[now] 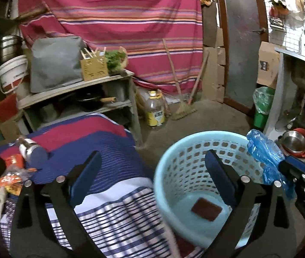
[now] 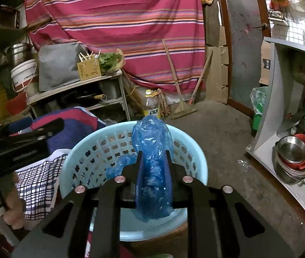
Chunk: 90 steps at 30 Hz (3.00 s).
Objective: Collect trash
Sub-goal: 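Lower the blue bag into the basket and open the right tool, then move both tools back over the table toward the remaining trash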
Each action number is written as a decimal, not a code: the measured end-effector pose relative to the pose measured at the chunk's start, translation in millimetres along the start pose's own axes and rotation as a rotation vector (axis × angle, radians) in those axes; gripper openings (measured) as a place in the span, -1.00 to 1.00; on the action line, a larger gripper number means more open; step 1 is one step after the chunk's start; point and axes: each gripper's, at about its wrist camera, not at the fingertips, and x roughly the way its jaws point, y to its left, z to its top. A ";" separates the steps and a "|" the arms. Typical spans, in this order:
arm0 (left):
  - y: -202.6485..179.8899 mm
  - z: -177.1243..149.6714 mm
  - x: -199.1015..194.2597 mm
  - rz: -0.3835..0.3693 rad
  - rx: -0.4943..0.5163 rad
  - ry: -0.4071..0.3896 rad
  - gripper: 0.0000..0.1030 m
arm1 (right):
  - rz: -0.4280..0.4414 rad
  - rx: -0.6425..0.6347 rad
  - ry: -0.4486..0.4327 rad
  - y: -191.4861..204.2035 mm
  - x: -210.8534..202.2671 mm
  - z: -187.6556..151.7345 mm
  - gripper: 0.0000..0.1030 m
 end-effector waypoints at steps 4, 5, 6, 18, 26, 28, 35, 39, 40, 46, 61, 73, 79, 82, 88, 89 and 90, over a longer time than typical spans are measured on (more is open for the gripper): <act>21.1 -5.1 -14.3 0.039 -0.015 -0.008 0.85 | 0.011 -0.006 0.002 11.0 5.0 -1.1 -0.63; 29.2 -6.3 -19.5 0.052 -0.023 -0.010 0.85 | 0.015 -0.011 0.001 15.3 7.1 -0.6 -0.63; 34.5 -6.7 -23.0 0.059 -0.028 -0.011 0.85 | 0.016 -0.016 0.000 18.8 8.6 -0.3 -0.63; 128.7 -13.5 -92.8 0.242 -0.052 -0.065 0.89 | -0.032 -0.063 0.000 44.5 33.3 5.0 -0.61; 207.3 -35.0 -121.1 0.398 -0.113 -0.020 0.89 | -0.095 -0.090 -0.001 57.8 33.3 2.1 0.31; 222.6 -40.2 -126.0 0.426 -0.129 -0.013 0.89 | -0.088 -0.085 -0.010 61.7 28.2 1.6 0.38; 272.4 -62.2 -148.6 0.498 -0.221 0.012 0.89 | -0.040 -0.111 -0.027 100.0 8.5 -1.5 0.56; 291.6 -75.0 -151.9 0.524 -0.256 0.040 0.89 | 0.012 -0.135 -0.035 131.2 -5.5 -6.0 0.57; 296.3 -77.3 -152.7 0.519 -0.267 0.049 0.89 | 0.023 -0.145 -0.036 139.0 -8.1 -7.6 0.57; 317.4 -87.5 -169.3 0.534 -0.294 0.053 0.89 | 0.102 -0.206 -0.024 189.7 -20.8 -20.7 0.58; 365.0 -132.9 -206.2 0.597 -0.328 0.073 0.89 | 0.271 -0.339 -0.020 304.2 -65.5 -61.7 0.70; 400.9 -180.4 -208.5 0.580 -0.382 0.128 0.89 | 0.365 -0.410 -0.013 367.0 -77.4 -98.1 0.82; 409.4 -197.8 -205.8 0.576 -0.400 0.149 0.89 | 0.414 -0.412 0.024 387.9 -73.8 -112.9 0.87; 411.1 -200.7 -203.9 0.577 -0.398 0.144 0.89 | 0.430 -0.434 0.029 401.0 -75.3 -119.5 0.87; 411.3 -198.7 -202.5 0.610 -0.402 0.121 0.89 | 0.470 -0.461 0.069 419.7 -74.4 -132.0 0.87; 410.6 -197.2 -202.2 0.615 -0.396 0.113 0.89 | 0.473 -0.463 0.077 421.9 -73.6 -133.3 0.87; 410.3 -195.9 -201.7 0.617 -0.392 0.107 0.89 | 0.476 -0.463 0.091 425.0 -72.8 -134.9 0.87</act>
